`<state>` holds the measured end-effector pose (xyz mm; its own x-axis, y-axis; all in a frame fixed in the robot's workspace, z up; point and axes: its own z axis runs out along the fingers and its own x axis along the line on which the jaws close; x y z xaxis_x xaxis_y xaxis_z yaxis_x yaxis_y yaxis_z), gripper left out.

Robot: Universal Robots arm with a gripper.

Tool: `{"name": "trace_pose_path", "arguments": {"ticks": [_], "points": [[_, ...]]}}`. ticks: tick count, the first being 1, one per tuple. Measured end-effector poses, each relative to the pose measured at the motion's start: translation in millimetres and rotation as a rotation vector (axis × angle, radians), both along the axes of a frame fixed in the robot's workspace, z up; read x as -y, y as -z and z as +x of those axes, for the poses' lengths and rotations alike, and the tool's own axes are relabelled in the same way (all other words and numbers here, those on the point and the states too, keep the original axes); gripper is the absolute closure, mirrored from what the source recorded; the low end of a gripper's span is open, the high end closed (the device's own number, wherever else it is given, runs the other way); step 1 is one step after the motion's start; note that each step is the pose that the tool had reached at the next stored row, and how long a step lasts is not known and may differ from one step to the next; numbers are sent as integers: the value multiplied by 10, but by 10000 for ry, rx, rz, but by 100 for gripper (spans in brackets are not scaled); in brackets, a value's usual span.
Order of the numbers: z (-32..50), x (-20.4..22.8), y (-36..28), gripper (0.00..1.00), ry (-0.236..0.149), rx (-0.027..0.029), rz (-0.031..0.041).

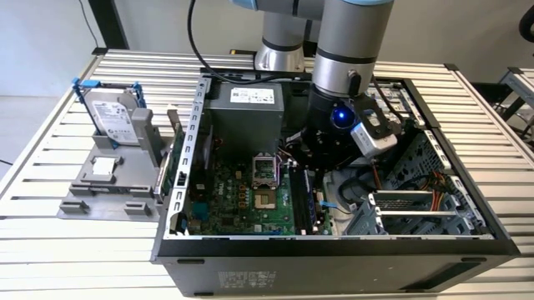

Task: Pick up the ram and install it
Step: 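Press down the ram until it locks into place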

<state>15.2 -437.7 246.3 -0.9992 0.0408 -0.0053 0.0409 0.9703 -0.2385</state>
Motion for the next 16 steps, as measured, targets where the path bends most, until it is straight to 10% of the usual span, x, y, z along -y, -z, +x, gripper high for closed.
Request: {"name": "trace_pose_path", "arguments": {"ticks": [7,16], "points": [[7,3,0,100,-1,-65,58],[15,3,0,100,-2,-512,1681]]}}
